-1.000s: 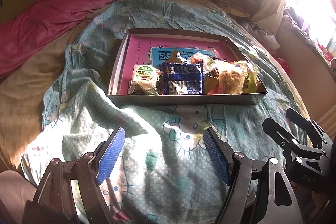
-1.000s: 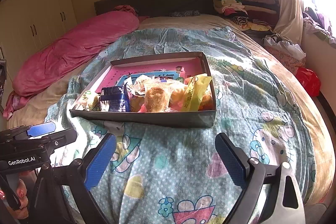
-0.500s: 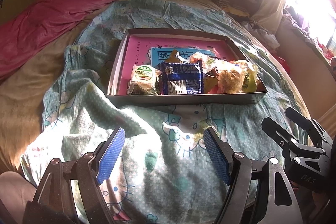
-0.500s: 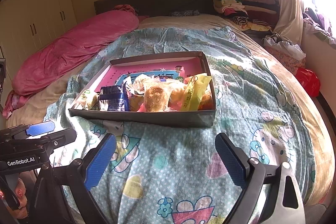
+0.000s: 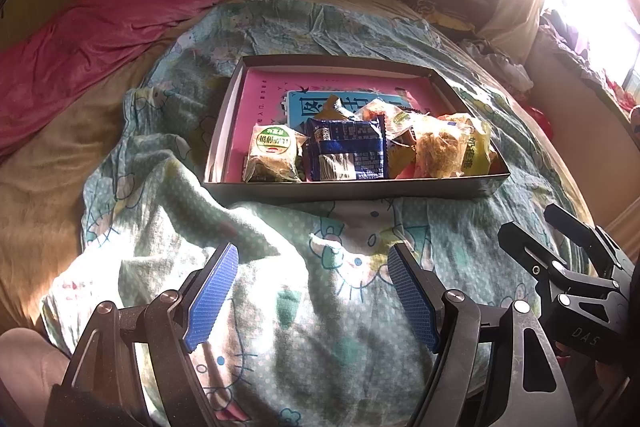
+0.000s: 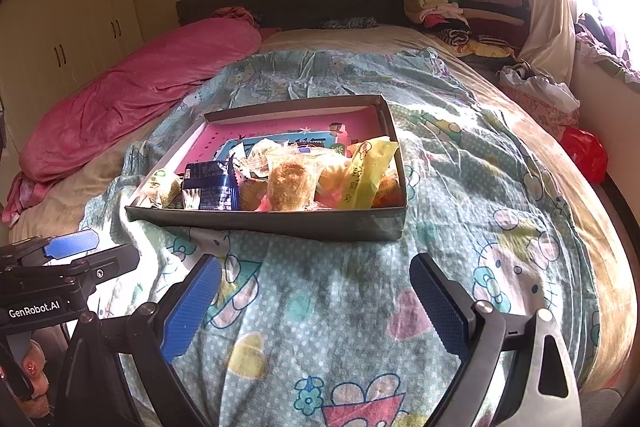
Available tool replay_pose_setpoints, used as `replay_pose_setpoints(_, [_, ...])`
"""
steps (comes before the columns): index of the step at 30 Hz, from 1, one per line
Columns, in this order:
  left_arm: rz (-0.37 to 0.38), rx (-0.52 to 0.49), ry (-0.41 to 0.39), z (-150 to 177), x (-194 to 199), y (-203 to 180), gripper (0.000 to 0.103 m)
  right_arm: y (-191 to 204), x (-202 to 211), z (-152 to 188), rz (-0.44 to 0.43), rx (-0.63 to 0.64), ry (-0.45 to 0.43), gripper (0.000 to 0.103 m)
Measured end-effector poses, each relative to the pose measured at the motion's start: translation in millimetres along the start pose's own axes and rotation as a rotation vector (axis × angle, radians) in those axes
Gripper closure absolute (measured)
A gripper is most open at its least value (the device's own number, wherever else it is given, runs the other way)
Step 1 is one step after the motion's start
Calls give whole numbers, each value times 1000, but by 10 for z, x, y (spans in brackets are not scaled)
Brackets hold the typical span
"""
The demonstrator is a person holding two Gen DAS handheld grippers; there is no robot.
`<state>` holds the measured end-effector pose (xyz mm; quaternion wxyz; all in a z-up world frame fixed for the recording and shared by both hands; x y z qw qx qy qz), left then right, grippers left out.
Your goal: Organize snacks
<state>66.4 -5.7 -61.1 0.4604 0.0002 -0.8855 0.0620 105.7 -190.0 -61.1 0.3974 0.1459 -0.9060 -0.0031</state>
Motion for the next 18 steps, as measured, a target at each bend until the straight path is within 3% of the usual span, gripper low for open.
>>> replay_pose_setpoints(13, [17,22,4,-10,-36,59,24,-96,-18,-20,18,-23,-8,7])
replay_pose_setpoints(16, [11,69,-13,-88,-44,229,24,-248,-55,-52,43,-54,-13,7])
replay_pose_setpoints(18, [-11,106,-31,-219,-57,444,24,-435,-89,-96,66,-95,-17,1])
Point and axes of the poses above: each gripper's, at about its wrist camera, not at the fingertips, and x roughly against the way its jaws point, y to its left, z to its underside, the point moved 6 cm from there along -x, roughly the way its jaws point, and after that the axes turned 3 degrees about y, right-handed, at the moved point
